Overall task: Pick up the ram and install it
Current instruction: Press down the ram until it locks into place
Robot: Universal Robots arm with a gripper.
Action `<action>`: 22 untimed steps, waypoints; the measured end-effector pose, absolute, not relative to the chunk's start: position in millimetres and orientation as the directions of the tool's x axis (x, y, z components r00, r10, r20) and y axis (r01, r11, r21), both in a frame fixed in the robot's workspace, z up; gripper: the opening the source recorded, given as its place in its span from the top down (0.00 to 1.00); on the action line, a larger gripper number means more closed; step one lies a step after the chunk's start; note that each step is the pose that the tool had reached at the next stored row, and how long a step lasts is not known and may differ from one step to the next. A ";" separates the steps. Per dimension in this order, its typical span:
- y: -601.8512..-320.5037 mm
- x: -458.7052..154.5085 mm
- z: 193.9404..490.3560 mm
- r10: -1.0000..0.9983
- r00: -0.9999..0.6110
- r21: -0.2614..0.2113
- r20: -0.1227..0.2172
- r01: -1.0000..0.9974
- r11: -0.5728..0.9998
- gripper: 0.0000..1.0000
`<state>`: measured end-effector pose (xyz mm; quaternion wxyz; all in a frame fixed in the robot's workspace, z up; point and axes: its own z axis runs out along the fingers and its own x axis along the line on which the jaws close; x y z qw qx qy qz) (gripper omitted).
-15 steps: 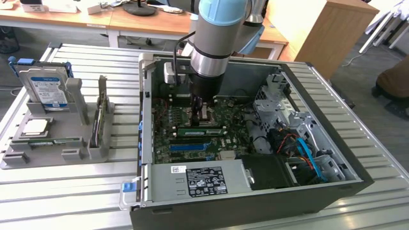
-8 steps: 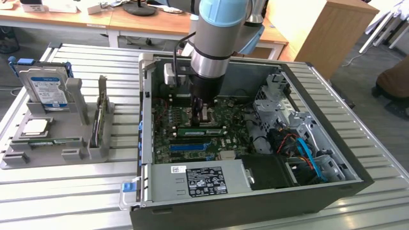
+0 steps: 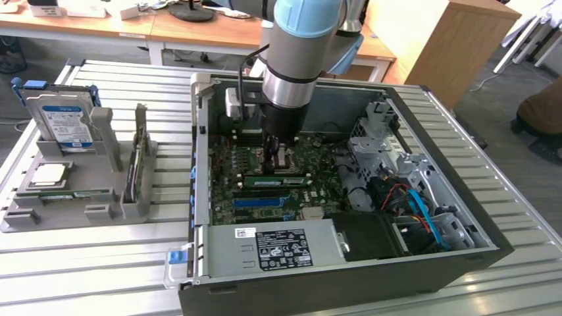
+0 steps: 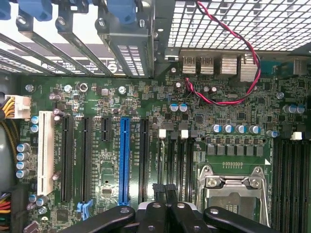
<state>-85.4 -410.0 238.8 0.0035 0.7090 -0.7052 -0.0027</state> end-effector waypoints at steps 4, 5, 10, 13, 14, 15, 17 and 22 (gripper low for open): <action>-410.5 -85.5 238.8 -1.000 0.006 0.009 0.001 -1.000 -0.006 0.89; -410.5 -85.5 238.8 -1.000 0.005 0.009 0.001 -1.000 -0.005 0.89; -410.6 -85.5 238.3 -1.000 0.005 0.009 0.001 -1.000 -0.005 0.89; -410.6 -85.6 236.2 -1.000 0.006 0.009 0.001 -1.000 -0.006 0.89; -410.6 -85.8 235.5 -1.000 0.006 0.009 0.001 -1.000 -0.006 0.89; -410.6 -86.0 235.2 -1.000 0.005 0.009 0.001 -1.000 -0.005 0.89; -410.6 -86.0 235.0 -1.000 0.005 0.009 0.001 -1.000 -0.005 0.89; -410.5 -86.0 234.3 -1.000 0.005 0.009 0.001 -1.000 -0.005 0.89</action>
